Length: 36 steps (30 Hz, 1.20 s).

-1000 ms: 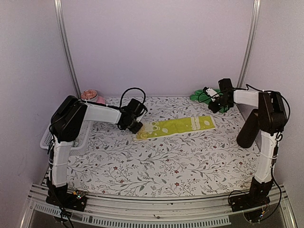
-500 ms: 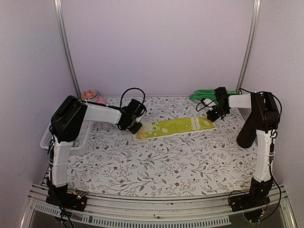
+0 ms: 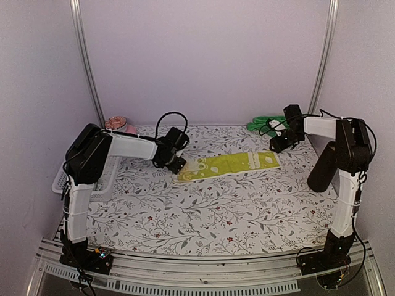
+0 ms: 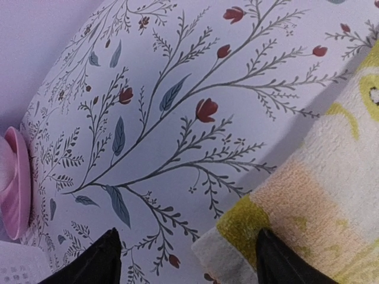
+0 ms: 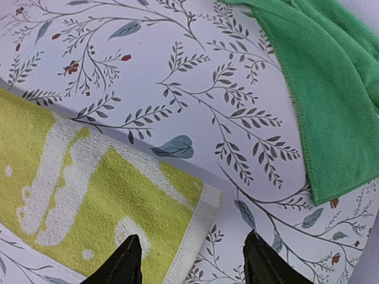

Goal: Roll the towels
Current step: Smooth out the towel at the center of the board, then pick up the towel from the center of the board.

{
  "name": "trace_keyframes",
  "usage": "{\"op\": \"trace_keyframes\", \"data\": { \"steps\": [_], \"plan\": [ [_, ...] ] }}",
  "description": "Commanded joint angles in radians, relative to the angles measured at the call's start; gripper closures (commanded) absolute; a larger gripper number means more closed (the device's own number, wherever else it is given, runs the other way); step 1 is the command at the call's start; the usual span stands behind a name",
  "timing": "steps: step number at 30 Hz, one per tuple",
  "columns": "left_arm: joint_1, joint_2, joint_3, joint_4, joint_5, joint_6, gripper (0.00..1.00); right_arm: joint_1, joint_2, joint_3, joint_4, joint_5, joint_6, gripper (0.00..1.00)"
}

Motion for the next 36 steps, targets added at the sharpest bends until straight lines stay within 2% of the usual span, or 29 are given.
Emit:
{"op": "trace_keyframes", "data": {
  "steps": [1,8,23,30,36],
  "plan": [
    [-0.007,-0.068,0.019,-0.039,0.006,-0.014,0.17,-0.046,-0.063,-0.021,-0.059,-0.041,0.052,0.40],
    [-0.045,-0.142,-0.062,-0.045,-0.034,-0.046,0.03,-0.087,-0.014,-0.032,-0.094,-0.130,0.102,0.40],
    [-0.165,-0.339,-0.244,-0.076,-0.173,-0.086,0.03,-0.090,0.105,0.015,-0.164,-0.234,0.144,0.50],
    [-0.211,-0.392,-0.293,-0.104,-0.248,-0.099,0.03,-0.085,0.149,0.018,-0.185,-0.276,0.151,0.57],
    [-0.247,-0.408,-0.354,-0.088,-0.287,-0.139,0.03,-0.077,0.170,0.018,-0.180,-0.243,0.160,0.66]
  ]
}}
